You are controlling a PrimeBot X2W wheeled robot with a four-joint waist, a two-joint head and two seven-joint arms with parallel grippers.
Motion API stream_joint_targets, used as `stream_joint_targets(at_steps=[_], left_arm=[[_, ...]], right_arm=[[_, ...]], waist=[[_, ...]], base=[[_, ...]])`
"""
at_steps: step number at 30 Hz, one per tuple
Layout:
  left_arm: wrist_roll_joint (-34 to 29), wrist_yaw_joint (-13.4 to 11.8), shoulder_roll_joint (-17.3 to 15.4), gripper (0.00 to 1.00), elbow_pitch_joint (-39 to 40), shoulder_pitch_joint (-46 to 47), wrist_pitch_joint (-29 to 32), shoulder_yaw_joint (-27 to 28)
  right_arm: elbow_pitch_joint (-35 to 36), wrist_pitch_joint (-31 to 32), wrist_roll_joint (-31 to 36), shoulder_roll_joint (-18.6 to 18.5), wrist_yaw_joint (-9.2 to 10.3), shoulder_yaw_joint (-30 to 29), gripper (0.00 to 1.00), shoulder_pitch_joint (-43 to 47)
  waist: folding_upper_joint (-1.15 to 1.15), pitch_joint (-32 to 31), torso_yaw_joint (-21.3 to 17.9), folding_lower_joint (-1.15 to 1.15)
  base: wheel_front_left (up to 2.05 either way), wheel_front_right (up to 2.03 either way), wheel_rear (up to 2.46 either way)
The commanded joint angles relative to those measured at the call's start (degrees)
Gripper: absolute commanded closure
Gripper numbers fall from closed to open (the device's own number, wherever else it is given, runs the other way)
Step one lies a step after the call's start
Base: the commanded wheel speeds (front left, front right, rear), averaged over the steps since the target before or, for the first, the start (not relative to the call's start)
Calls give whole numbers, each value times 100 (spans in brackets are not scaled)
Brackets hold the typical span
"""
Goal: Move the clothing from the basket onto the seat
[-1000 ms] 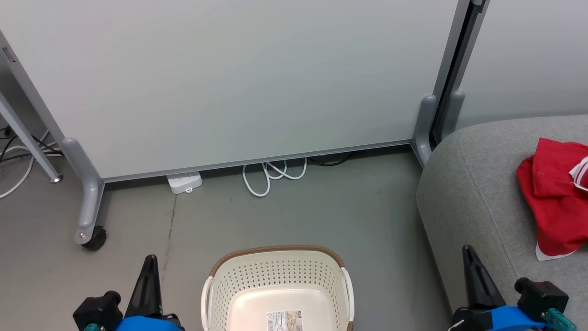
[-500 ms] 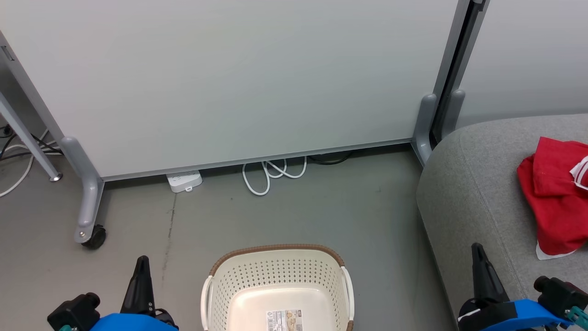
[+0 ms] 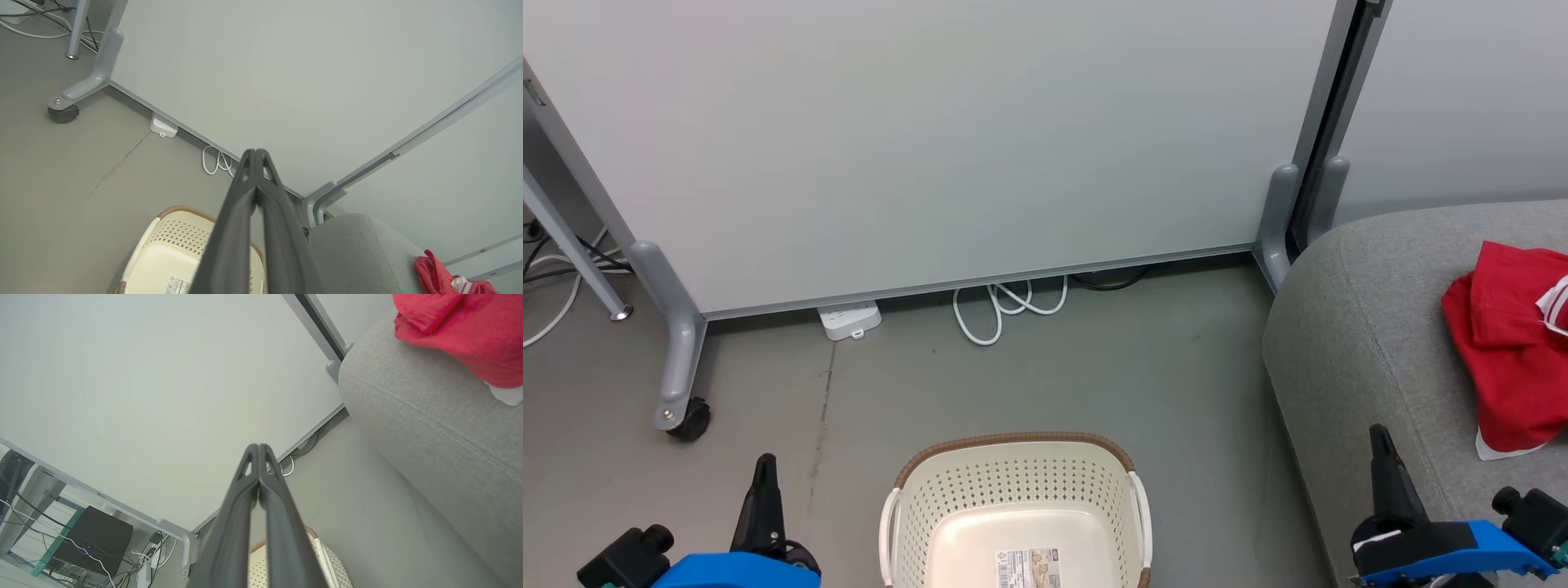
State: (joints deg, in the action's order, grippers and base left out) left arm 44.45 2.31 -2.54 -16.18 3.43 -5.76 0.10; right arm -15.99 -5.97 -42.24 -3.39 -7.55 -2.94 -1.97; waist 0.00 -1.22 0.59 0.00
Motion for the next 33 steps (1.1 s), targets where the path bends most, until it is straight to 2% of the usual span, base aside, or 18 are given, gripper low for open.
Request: stream_joint_targets(at_steps=[1,33], left_arm=[[220,56,-26,100,98,171,54,75],[2272,270,-37,100,156,239,585,332]], right_arm=[[99,54,-243,5,3,-32,100,-154],[154,607,-2382,27,6,-187,100,-306]], waist=[[0,3,-1,0],[0,51,-22,0]], base=[[0,0,0],[0,0,0]])
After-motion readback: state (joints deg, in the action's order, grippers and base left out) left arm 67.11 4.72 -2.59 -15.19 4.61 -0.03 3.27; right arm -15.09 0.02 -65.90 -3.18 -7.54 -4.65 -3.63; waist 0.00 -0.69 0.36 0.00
